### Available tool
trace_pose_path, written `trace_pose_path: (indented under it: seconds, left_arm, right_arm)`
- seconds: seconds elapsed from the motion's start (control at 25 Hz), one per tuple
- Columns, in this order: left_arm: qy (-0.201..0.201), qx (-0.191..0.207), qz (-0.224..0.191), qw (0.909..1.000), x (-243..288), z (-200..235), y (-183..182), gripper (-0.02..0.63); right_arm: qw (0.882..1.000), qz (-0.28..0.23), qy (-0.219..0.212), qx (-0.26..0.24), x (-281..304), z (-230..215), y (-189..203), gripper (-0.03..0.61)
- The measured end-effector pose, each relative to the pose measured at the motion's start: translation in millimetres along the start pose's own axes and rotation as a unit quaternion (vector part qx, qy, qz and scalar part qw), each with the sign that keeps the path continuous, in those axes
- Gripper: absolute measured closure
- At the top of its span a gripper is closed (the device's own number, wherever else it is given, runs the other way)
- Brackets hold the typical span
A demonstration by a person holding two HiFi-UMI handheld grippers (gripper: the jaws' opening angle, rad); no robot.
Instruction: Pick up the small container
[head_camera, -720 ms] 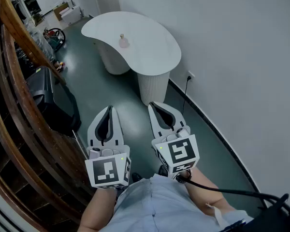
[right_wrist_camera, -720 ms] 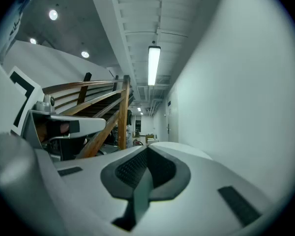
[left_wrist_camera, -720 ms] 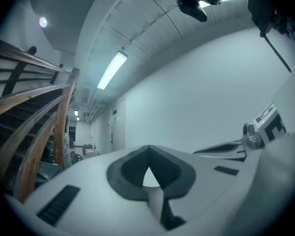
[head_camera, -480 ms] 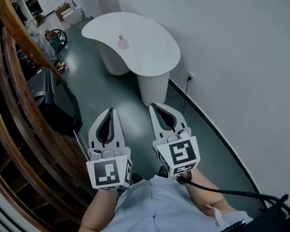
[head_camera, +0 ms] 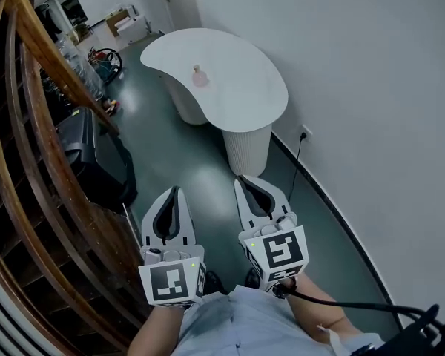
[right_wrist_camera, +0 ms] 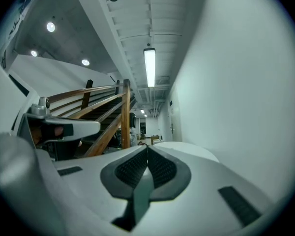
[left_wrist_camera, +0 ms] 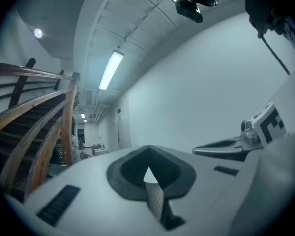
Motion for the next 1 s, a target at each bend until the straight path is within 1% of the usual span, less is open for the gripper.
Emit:
trace_pose_path:
  seconds: [0.12,0.28,0.48,0.64,0.8,0.92,1.0]
  left_arm:
    - [-0.012,0.004,0.014,0.9998,0,3,4,0.615]
    - [-0.021,0.002,0.023,0.9995,7,14,12,0.615]
    - [-0.025,-0.015,0.026,0.9992,25,40,26,0.615]
    - [-0.025,-0.029,0.013,0.9992,58,72,34,0.615]
    - [-0.026,-0.055,-0.013,0.9981,94,111,30,0.615]
    - [-0.013,-0.036,-0.022,0.9990,117,137,30,0.615]
    - [-0.005,-0.033,-0.029,0.9990,132,151,28,0.615]
  right_arm:
    - [1.000,0.021,0.004,0.005,8,-6,10,0.577]
    - [0.999,0.034,0.007,0.004,24,-8,17,0.577]
    - [0.999,0.050,0.007,-0.004,59,-5,23,0.577]
    - [0.998,0.052,0.009,-0.018,104,-5,21,0.577]
    - [0.998,0.044,0.014,-0.032,154,0,9,0.577]
    - [0.999,0.034,0.024,-0.035,185,1,0,0.577]
    - [0.998,0.028,0.031,-0.038,202,2,-5,0.577]
Point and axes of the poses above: the fingertips, and each gripper's own axes: x forward along the fingers, z to its left, y out of its underside, the point moved 5 cm from there along -x, backward along the fingers, and after that the axes turned 10 degrees about y, right-handed, at the moved point
